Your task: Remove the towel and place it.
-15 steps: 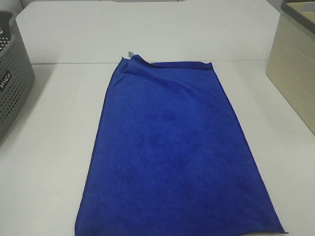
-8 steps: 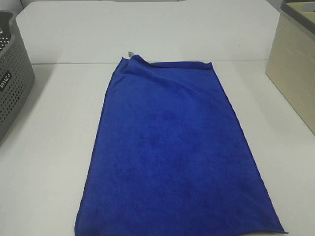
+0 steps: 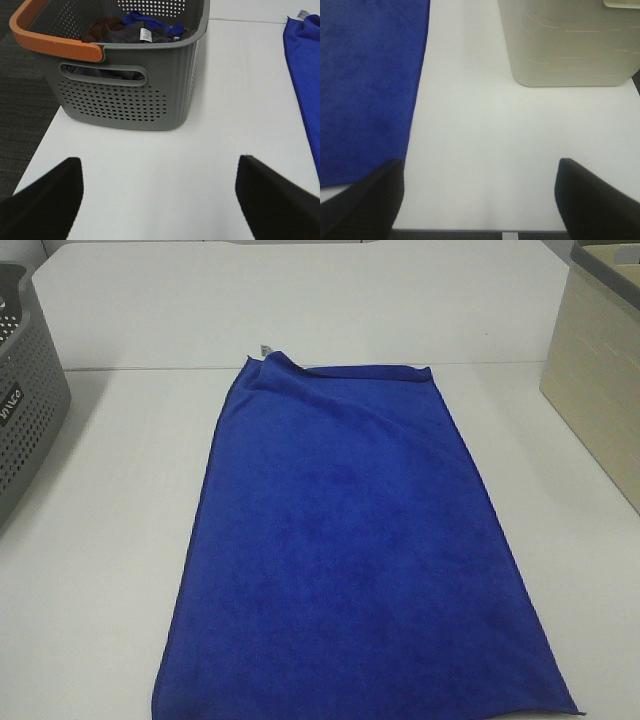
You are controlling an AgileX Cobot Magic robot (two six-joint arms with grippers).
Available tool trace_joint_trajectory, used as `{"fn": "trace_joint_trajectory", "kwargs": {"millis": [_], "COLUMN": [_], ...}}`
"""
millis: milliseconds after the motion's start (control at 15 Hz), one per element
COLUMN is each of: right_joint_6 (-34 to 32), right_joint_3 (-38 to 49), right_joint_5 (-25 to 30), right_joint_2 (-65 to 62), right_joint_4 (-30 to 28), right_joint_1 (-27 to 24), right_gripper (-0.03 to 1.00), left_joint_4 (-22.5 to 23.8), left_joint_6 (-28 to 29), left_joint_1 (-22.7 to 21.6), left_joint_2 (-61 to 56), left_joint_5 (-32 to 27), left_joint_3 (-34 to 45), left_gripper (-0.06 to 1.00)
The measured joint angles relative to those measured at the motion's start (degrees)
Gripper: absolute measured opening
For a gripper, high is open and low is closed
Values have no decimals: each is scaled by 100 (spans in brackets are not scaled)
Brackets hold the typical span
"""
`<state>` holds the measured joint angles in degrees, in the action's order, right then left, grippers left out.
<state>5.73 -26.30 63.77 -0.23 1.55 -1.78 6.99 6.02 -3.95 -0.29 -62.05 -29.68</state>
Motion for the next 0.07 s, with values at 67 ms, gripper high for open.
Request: {"fn": "trace_joint_trajectory", "kwargs": {"millis": [67], "right_joint_6": [0], "right_joint_3": [0], "right_joint_5": [0], "right_joint_2": [0], "right_joint_4": [0], "right_joint_1": [0], "right_gripper": [77], "left_joint_4": [0], "left_joint_6": [0], "left_joint_1": [0], "left_joint_2": [0], "left_joint_5": [0], "left_joint_3": [0], "left_gripper": [78]}}
